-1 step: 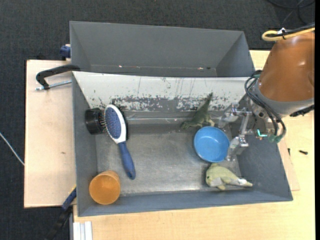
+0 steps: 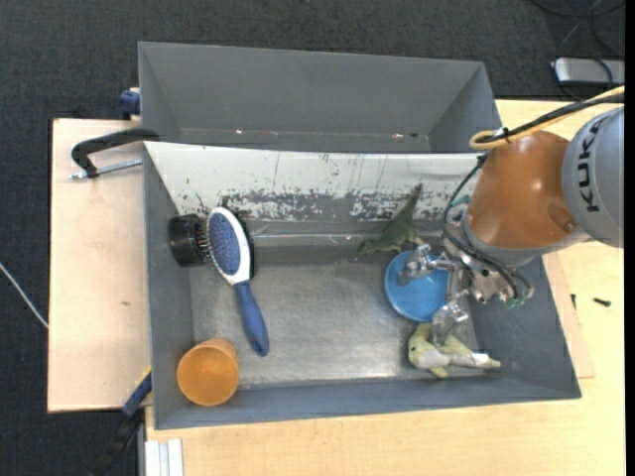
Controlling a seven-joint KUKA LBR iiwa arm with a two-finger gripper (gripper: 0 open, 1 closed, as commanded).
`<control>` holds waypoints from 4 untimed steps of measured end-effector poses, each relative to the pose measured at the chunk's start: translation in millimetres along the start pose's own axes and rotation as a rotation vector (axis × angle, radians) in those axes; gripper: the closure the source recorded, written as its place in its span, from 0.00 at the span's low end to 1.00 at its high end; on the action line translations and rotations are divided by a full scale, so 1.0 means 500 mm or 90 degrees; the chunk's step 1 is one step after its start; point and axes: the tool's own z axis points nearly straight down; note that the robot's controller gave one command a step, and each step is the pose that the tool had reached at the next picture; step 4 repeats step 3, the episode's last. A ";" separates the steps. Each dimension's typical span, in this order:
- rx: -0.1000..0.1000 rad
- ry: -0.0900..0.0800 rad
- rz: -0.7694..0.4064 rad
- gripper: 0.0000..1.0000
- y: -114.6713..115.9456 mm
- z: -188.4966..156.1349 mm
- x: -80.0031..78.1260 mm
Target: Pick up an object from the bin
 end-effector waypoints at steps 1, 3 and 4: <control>0.002 0.004 0.000 1.00 -0.004 -0.006 0.004; 0.007 -0.006 -0.307 1.00 -0.002 -0.368 -0.020; 0.007 -0.006 -0.307 1.00 -0.002 -0.368 -0.020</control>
Offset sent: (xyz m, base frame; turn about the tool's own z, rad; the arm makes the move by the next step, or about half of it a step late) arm 0.0000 0.0000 0.0000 0.0000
